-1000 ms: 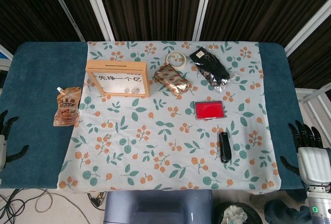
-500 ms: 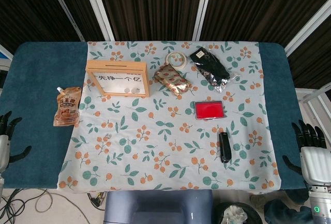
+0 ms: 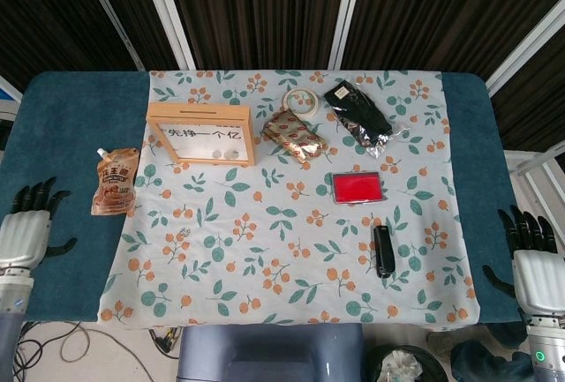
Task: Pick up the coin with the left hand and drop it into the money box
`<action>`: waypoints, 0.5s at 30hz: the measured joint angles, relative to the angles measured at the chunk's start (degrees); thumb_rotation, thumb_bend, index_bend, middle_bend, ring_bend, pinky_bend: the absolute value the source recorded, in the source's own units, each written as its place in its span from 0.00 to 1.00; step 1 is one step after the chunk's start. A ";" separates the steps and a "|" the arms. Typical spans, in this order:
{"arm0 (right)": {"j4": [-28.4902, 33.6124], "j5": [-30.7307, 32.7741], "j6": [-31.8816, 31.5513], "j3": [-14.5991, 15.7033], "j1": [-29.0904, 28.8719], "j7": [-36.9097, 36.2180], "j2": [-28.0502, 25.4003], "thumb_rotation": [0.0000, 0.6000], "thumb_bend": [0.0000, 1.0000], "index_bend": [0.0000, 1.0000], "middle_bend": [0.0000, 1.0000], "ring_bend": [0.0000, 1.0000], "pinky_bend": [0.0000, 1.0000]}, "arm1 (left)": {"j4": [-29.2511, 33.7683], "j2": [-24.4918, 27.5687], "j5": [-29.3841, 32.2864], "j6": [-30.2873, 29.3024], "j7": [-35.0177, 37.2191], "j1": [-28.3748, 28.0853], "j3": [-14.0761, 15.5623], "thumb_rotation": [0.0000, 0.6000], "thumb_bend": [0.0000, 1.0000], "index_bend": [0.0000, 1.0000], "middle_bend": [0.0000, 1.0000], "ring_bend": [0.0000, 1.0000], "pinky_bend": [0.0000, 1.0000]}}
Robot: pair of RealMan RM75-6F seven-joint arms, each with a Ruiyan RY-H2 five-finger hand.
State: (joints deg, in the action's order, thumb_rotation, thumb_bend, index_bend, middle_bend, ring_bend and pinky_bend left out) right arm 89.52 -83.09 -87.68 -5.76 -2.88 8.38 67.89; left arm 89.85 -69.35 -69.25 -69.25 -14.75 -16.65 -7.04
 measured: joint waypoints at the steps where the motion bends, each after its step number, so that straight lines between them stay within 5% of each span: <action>1: 0.13 -0.06 -0.13 -0.01 0.05 0.07 -0.04 1.00 0.30 0.00 0.00 0.00 0.00 | -0.68 -0.72 0.78 2.30 -1.09 -1.72 -0.46 1.00 0.15 0.27 0.00 0.00 0.00; 6: 0.37 -0.06 -0.39 -0.16 0.15 -0.05 -0.25 1.00 0.30 0.00 0.00 0.00 0.00 | -3.76 -5.73 6.42 11.97 -6.35 -10.03 -2.88 1.00 0.15 0.29 0.00 0.00 0.00; 15: 0.47 0.04 -0.27 -0.25 0.15 -0.48 -0.51 1.00 0.30 0.00 0.00 0.00 0.00 | -5.05 -10.26 9.95 15.21 -9.64 -14.65 -3.76 1.00 0.14 0.31 0.00 0.00 0.00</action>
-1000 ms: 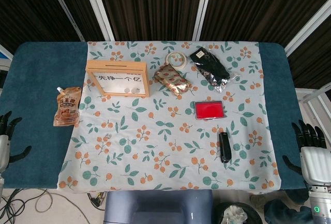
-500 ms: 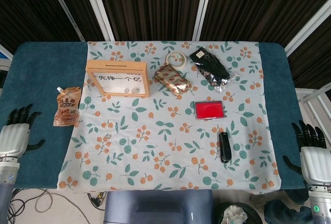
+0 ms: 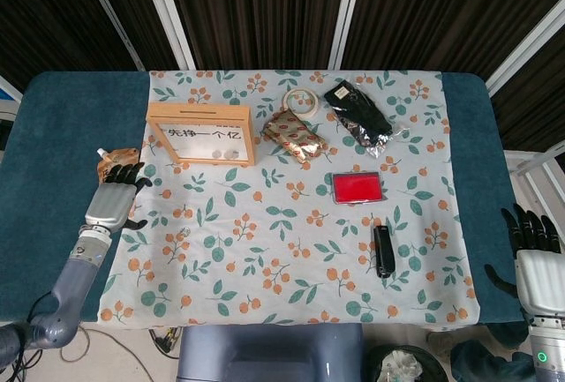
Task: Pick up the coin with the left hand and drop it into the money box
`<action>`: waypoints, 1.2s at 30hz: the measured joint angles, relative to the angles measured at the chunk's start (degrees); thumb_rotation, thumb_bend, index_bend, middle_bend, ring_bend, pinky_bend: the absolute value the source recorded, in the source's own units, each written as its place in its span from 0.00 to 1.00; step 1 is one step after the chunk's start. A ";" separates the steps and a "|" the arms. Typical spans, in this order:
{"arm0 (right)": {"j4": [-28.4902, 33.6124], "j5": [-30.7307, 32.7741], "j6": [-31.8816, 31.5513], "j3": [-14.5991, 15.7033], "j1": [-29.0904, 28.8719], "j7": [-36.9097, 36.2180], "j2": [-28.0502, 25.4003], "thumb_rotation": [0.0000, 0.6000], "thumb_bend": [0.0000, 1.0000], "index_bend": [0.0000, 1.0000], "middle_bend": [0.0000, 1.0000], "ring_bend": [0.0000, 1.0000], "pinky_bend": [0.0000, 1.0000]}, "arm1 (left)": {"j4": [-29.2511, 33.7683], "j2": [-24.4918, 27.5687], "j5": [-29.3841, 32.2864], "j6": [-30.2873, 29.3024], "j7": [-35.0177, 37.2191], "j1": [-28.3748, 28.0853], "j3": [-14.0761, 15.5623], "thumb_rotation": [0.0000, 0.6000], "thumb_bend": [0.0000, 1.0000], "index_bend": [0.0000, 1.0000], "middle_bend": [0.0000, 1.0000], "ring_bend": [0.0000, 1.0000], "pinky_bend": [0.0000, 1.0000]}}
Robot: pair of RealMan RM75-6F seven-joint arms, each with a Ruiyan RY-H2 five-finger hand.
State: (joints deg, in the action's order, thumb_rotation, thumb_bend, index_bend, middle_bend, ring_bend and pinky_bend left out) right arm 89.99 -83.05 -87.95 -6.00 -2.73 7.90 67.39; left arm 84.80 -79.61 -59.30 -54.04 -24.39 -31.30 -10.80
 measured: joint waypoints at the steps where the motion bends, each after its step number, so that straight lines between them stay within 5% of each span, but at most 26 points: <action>1: 0.00 0.04 -0.01 -0.03 0.00 0.00 -0.01 1.00 0.30 0.00 0.00 0.00 0.00 | -0.02 -0.35 0.29 0.21 -0.45 -0.40 0.00 1.00 0.14 0.32 0.00 0.00 0.00; 36: 0.47 0.49 -0.44 -0.64 0.15 -0.76 -0.81 1.00 0.30 0.00 0.00 0.00 0.00 | -2.63 -10.52 2.59 -1.21 -11.18 -7.30 4.44 1.00 0.11 0.38 0.00 0.00 0.00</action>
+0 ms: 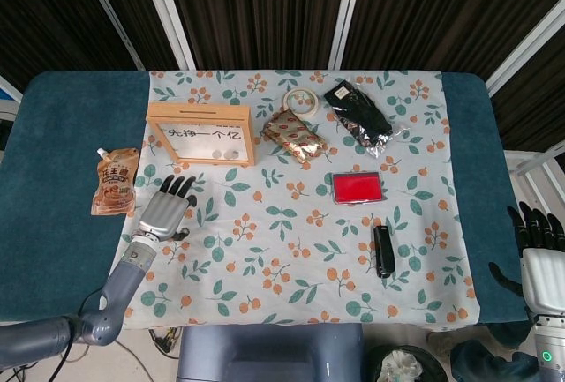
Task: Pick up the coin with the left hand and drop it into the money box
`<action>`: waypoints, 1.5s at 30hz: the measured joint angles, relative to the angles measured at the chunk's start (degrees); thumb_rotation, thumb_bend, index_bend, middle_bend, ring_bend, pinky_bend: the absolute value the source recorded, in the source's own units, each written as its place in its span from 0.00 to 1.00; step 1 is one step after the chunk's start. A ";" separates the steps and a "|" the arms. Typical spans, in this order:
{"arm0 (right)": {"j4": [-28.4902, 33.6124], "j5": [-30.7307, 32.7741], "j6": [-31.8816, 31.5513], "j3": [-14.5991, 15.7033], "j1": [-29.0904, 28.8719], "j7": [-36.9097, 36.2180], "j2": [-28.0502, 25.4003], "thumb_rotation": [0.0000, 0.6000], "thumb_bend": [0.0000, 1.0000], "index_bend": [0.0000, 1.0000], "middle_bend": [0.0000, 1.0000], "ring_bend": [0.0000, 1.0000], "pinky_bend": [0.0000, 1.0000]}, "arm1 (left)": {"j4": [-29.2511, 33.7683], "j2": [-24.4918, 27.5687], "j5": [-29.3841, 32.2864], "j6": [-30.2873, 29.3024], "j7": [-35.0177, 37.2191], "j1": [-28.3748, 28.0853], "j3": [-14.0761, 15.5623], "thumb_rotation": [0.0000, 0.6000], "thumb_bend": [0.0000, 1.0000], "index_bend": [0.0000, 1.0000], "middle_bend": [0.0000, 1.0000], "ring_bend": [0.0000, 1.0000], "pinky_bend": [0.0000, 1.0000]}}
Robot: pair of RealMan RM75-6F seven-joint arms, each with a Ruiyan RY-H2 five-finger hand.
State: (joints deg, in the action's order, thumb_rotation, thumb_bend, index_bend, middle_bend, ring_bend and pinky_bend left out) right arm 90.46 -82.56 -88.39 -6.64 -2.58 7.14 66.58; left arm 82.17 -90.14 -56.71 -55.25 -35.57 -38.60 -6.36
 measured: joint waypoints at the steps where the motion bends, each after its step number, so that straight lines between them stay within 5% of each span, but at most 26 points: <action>1: 0.01 0.02 -0.01 -0.02 0.00 0.02 0.02 1.00 0.30 0.00 0.00 0.00 0.00 | -0.02 -0.07 0.05 -0.09 -0.06 -0.02 0.09 1.00 0.11 0.38 0.00 0.00 0.00; 45: 0.33 0.64 0.20 -0.11 0.07 0.69 0.02 1.00 0.30 0.00 0.00 0.00 0.00 | -0.75 -0.66 -0.40 0.07 -0.41 -0.78 3.26 1.00 0.14 0.47 0.00 0.00 0.00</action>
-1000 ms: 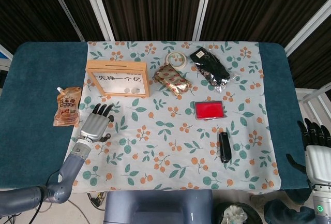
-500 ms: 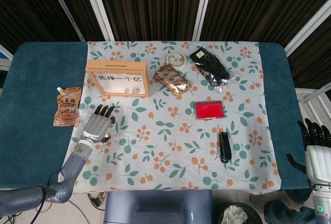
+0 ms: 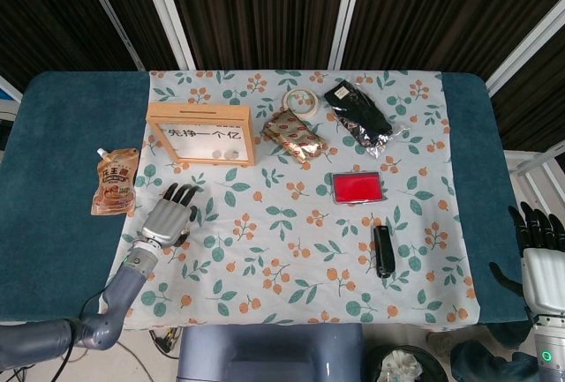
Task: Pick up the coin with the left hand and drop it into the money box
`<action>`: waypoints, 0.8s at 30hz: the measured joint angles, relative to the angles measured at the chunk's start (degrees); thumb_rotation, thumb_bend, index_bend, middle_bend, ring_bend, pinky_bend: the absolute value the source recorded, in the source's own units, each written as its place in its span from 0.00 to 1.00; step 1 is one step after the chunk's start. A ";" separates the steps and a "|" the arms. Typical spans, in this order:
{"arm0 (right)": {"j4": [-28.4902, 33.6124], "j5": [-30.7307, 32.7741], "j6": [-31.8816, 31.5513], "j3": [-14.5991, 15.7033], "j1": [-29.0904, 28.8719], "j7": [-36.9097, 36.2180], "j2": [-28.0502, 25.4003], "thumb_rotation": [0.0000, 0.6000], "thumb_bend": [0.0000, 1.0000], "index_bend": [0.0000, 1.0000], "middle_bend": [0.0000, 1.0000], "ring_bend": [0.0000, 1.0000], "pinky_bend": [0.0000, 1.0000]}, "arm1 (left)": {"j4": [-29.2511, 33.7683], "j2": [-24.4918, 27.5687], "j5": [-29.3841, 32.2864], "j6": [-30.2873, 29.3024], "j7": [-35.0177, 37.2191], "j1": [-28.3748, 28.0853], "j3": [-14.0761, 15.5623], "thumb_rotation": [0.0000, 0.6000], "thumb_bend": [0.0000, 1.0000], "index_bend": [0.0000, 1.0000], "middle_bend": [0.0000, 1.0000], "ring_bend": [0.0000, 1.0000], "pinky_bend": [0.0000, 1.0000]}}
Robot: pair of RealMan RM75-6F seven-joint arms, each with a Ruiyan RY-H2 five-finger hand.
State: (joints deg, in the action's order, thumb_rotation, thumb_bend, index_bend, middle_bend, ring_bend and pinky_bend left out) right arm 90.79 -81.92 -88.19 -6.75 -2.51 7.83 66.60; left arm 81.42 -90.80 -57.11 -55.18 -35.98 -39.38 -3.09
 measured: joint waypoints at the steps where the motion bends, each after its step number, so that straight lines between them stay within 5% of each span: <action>1: 0.03 0.01 0.00 -0.03 -0.01 -0.01 -0.03 1.00 0.30 0.00 0.00 0.00 0.00 | 0.02 -0.02 -0.01 -0.02 -0.06 -0.02 0.03 1.00 0.14 0.47 0.00 0.00 0.00; 24: 0.39 0.25 -0.46 -0.36 0.15 -0.33 -0.17 1.00 0.30 0.00 0.00 0.00 0.00 | 1.17 0.60 1.51 -0.33 -3.82 0.11 1.94 1.00 0.14 0.55 0.00 0.00 0.00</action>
State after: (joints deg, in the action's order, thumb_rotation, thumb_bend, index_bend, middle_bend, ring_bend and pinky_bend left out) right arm 91.18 -81.67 -88.65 -7.11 -2.37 7.50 66.43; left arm 82.59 -90.20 -55.60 -55.51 -39.79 -39.28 -1.15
